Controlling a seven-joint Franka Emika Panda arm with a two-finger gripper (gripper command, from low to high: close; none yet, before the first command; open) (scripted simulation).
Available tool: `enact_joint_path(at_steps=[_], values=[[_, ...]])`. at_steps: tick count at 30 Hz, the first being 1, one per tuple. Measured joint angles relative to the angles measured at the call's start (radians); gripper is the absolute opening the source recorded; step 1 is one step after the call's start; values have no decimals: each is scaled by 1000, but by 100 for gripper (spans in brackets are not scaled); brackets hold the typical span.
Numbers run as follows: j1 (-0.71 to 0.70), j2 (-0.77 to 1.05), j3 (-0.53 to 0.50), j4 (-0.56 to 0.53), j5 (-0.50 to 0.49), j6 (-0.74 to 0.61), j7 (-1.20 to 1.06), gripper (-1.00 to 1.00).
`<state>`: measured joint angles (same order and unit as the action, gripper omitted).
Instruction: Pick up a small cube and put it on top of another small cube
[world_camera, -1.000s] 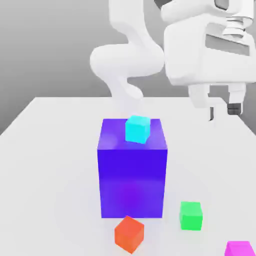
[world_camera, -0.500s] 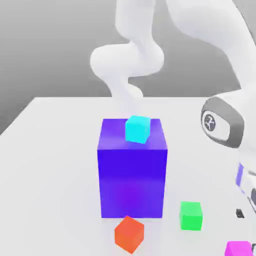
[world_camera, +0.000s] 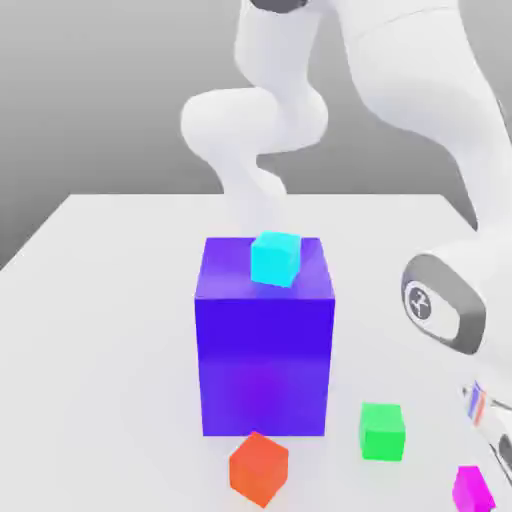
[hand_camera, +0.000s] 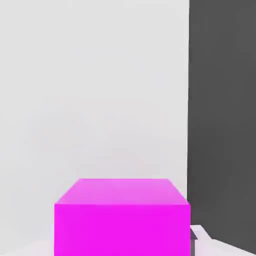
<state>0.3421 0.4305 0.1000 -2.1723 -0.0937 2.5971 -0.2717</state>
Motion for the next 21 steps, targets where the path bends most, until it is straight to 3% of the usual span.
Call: enact_joint_path(at_steps=[7, 12, 18, 19, 21], values=[[3, -232, -34, -245, -1, 18, 105, -100], [-10, -393, -38, -427, 69, 39, 132, -100], [-10, -259, -43, -460, 65, 204, 152, -100], [-6, -238, -48, -459, 63, 224, 155, 100], [-6, -238, -48, -459, 63, 224, 155, 100]])
